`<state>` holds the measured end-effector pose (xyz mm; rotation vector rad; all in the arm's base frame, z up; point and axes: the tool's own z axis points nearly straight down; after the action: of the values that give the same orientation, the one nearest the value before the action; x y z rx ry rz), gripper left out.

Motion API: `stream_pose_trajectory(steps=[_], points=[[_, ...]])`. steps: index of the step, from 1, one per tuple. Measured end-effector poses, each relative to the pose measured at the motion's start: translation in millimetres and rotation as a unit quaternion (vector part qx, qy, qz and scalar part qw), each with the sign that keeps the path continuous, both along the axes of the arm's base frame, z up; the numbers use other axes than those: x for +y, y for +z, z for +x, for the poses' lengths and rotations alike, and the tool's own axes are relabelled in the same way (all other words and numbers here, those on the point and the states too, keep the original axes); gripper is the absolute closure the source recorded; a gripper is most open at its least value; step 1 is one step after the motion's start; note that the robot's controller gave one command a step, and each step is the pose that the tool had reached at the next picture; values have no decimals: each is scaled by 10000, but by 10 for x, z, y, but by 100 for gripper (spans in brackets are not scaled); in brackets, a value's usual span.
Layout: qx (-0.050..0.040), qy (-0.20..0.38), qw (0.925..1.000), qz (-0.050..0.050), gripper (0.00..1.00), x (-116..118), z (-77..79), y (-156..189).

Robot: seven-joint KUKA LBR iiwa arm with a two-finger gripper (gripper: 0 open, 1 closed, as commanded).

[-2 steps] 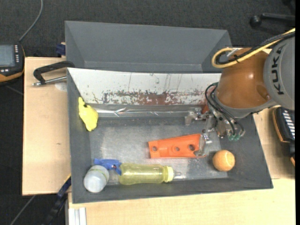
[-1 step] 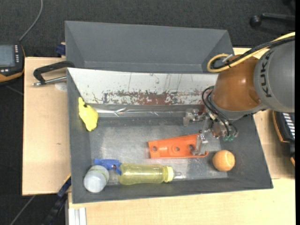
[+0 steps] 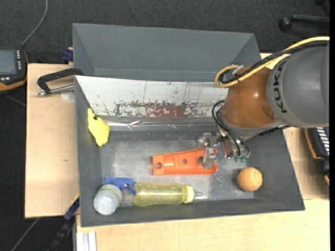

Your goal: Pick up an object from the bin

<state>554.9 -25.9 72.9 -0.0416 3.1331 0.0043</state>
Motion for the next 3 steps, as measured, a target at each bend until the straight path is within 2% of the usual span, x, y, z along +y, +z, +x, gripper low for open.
stream_pose_trajectory(steps=[1,2,3], points=[[0,-1,10000,0,100,0,0,0],[-9,137,9999,2,100,-93,71,332],[-25,125,9999,0,100,208,135,819]])
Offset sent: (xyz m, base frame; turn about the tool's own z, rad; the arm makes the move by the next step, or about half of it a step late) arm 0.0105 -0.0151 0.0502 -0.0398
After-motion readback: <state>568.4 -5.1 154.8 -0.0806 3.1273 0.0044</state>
